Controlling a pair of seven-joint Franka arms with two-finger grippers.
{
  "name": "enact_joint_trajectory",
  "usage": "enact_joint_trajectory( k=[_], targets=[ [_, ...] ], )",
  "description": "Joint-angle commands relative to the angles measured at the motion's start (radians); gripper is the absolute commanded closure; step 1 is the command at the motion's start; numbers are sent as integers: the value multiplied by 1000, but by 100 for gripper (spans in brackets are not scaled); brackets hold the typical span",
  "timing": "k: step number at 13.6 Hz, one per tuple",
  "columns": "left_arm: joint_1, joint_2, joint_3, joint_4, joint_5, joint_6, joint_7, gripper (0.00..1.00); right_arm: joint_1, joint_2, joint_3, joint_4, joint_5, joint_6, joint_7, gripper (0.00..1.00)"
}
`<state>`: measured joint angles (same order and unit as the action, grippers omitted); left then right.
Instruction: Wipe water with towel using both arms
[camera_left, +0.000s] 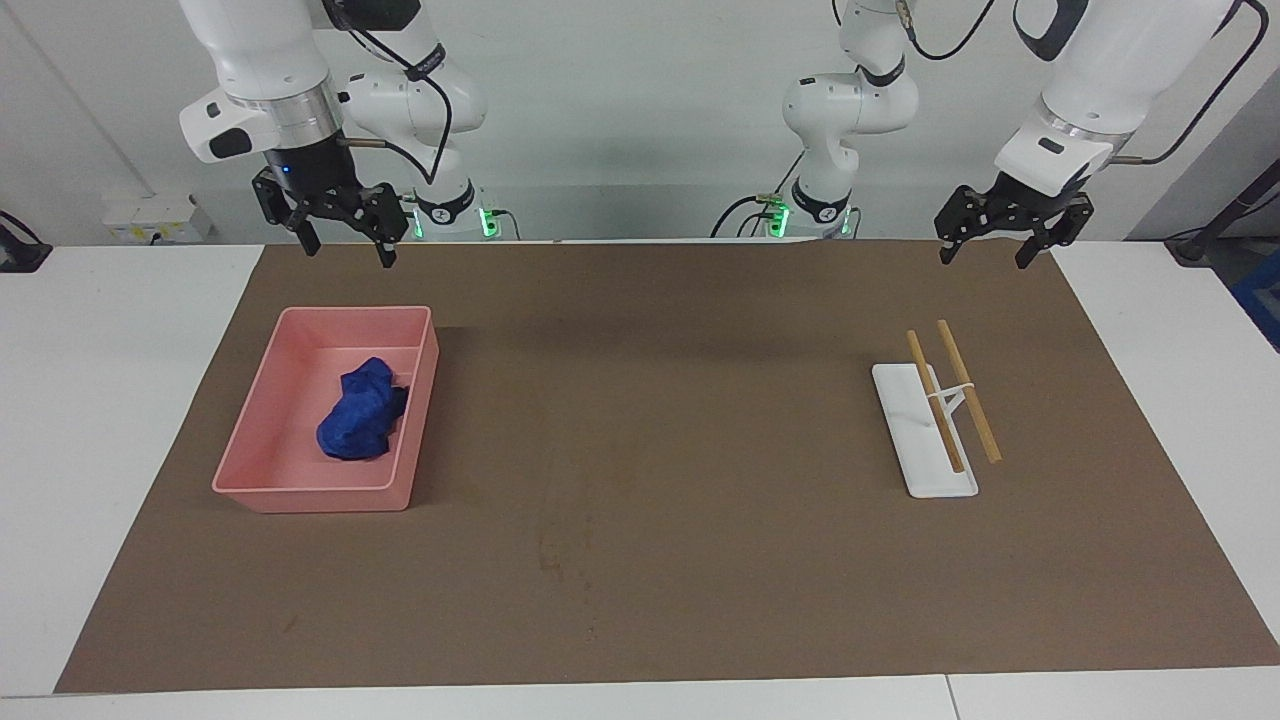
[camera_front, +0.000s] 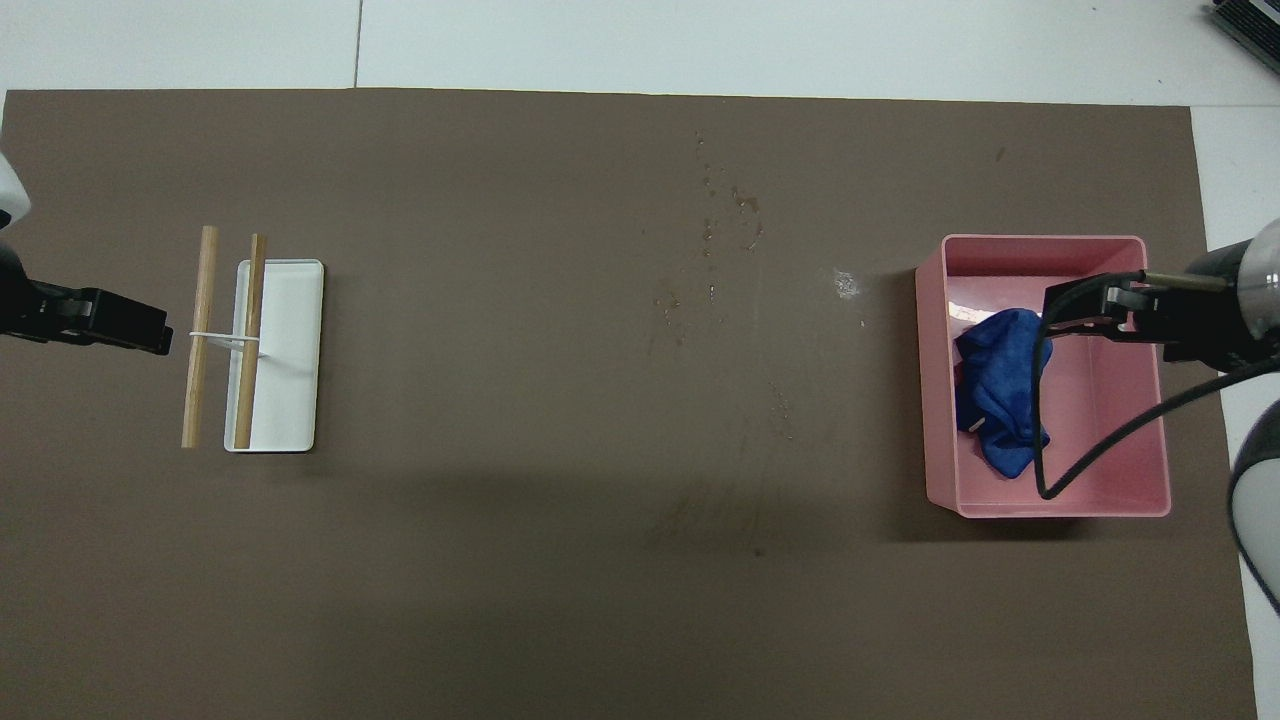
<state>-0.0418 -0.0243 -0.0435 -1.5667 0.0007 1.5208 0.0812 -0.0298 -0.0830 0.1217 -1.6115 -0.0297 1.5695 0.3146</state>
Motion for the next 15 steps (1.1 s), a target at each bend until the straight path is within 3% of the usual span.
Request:
enact_joint_trajectory(
  k=[1,6,11,15],
  targets=[
    [10,-25,-7,-22,16,-7,8,0,-24,51,1,106,17,-101,-34,0],
    [8,-25,-7,-22,16,-7,8,0,-35,54,1,90,17,-117,-69,0],
    [8,-25,-7,-24,16,-7,8,0,-47,100,1,148,16,-137,-69,0],
    [10,-25,-7,-22,16,-7,8,0,-38,88,3,119,21,-132,-90,0]
  ],
)
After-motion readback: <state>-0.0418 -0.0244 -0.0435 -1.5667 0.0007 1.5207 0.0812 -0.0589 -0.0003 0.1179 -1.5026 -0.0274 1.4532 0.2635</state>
